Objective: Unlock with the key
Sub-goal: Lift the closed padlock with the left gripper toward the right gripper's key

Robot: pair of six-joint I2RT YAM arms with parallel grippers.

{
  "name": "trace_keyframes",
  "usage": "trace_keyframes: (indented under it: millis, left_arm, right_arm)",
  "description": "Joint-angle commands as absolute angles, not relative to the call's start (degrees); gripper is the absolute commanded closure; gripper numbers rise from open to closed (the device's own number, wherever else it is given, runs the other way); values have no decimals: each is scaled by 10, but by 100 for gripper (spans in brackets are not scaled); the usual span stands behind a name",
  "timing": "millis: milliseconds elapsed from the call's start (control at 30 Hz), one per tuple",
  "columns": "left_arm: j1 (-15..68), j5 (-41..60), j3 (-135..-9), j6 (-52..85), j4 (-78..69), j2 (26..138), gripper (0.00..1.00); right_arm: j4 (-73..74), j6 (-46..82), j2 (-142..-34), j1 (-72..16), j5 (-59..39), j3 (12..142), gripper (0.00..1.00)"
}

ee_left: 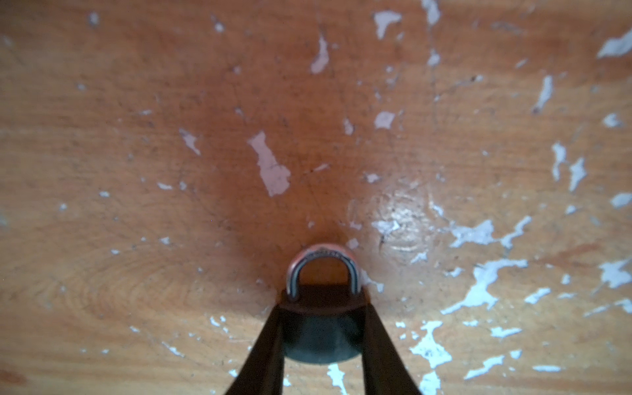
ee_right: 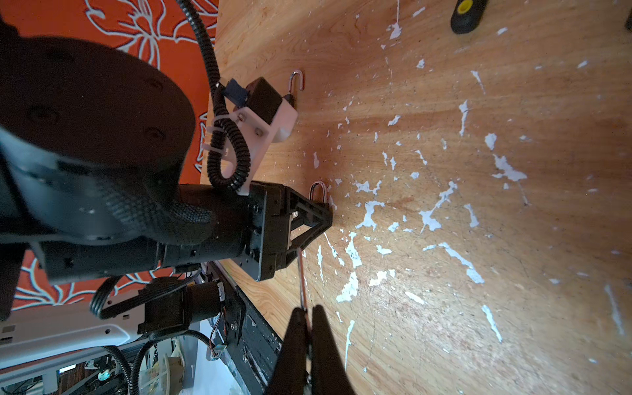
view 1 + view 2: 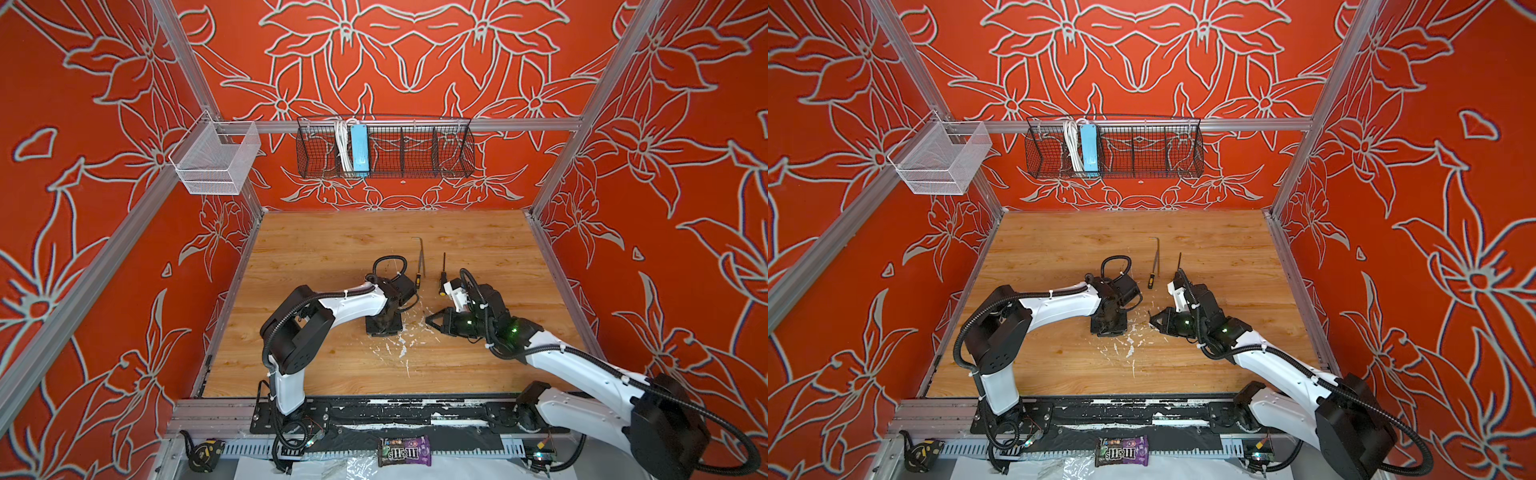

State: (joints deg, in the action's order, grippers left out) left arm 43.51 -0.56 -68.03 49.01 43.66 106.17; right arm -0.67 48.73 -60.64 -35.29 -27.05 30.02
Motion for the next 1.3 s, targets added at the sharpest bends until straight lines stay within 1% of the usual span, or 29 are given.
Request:
trace_keyframes:
  millis: [0,267,367,533,633,900,1267]
  left_arm:
    - [433,-12,-662,496,452,1068,76]
    - [433,-9,-665,513,437,1008,85]
    - [433,-6,-659,530,420,978,91]
    - [434,0,-655,568,390,932,95]
    - [433,5,-650,592,366,903,99]
    - [432,6,-633,648,322,834,100]
    - [431,27,-582,702,265,762,100]
  right_arm:
    - [-1,496,-607,-350,-276,295,100]
    - [-39,478,-597,-350,-279,315,100]
    - [-44,488,-592,-352,-281,321,100]
    - [-81,488,-587,-365,-250,336,100]
    - [-84,487,-591,-388,-228,350,100]
    - [-30,507,-615,-473,-152,361,100]
    - [78,508,-673,-543,-75,360,100]
